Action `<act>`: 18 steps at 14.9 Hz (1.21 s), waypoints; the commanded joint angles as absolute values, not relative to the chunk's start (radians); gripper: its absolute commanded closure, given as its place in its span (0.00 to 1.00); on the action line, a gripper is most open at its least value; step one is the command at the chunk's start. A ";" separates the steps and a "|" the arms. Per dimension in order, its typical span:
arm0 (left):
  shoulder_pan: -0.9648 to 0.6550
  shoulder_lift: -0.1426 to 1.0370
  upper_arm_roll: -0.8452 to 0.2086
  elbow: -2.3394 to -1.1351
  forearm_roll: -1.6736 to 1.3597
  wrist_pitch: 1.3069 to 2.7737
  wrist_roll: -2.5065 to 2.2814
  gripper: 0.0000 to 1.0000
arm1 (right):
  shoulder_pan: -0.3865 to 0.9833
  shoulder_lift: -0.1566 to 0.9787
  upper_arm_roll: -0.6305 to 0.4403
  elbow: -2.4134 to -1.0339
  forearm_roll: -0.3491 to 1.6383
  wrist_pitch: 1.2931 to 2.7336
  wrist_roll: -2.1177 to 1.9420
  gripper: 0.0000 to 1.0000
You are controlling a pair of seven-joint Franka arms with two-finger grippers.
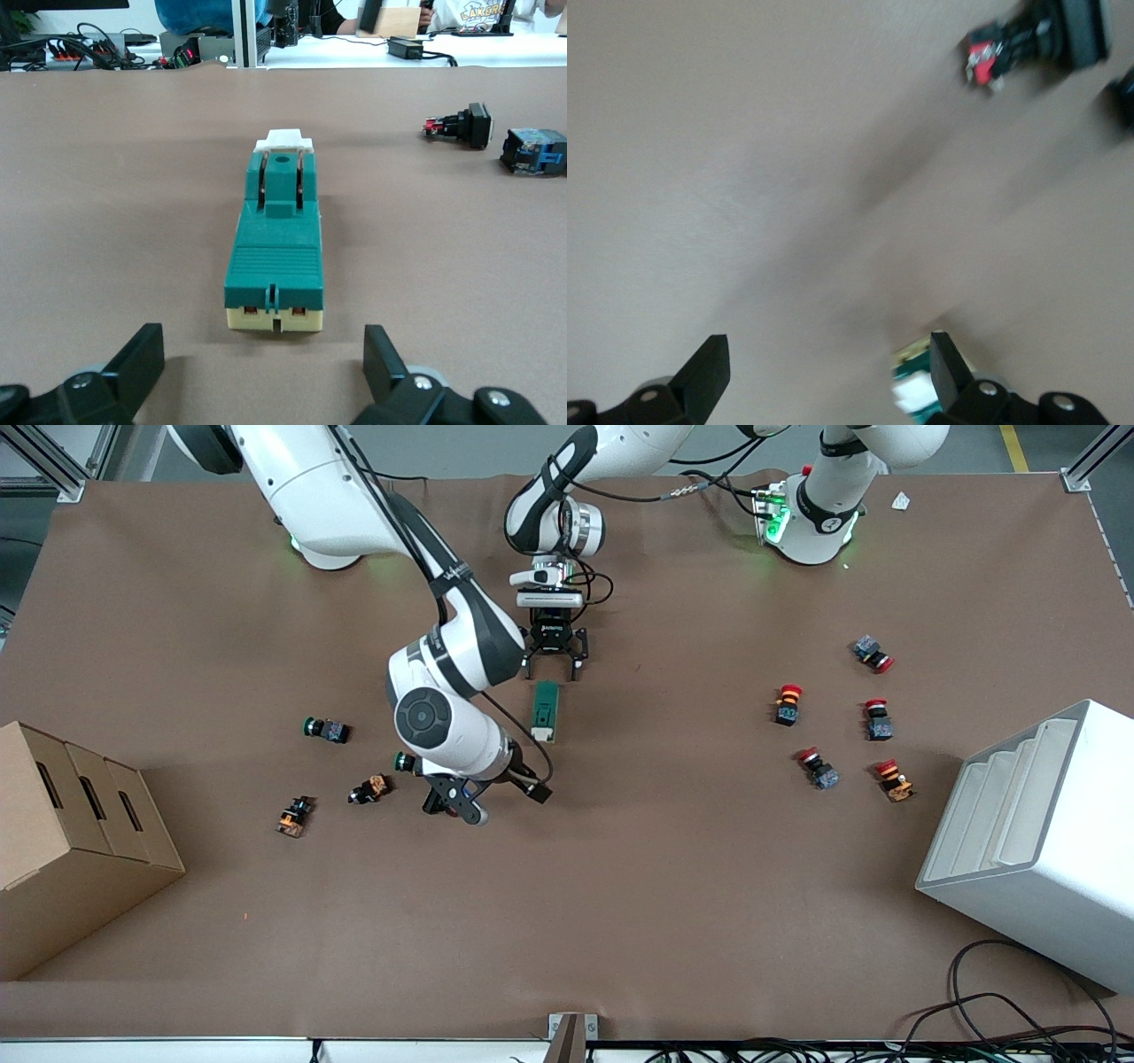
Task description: Close load switch with both arms
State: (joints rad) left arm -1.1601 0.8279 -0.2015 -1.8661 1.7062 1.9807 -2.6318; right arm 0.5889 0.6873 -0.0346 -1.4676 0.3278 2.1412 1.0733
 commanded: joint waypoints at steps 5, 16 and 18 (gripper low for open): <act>-1.180 0.847 -0.219 -1.792 1.576 2.037 -2.570 0.03 | 0.364 0.477 -0.021 -1.471 0.131 1.769 0.624 0.00; -1.065 0.646 -0.221 -1.617 1.016 2.037 -2.150 0.01 | -0.032 0.242 -0.021 -1.438 -0.061 1.447 -0.060 0.00; -0.999 0.574 -0.219 -1.597 0.877 2.037 -2.036 0.01 | -0.044 0.242 -0.020 -1.363 -0.064 1.375 -0.058 0.00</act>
State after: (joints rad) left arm -1.0625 0.6515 -0.2148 -1.5954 0.9857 2.0257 -2.1326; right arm -0.0345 0.2581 -0.0447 -1.4125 -0.0396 1.4333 -0.0560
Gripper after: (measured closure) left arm 0.004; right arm 0.000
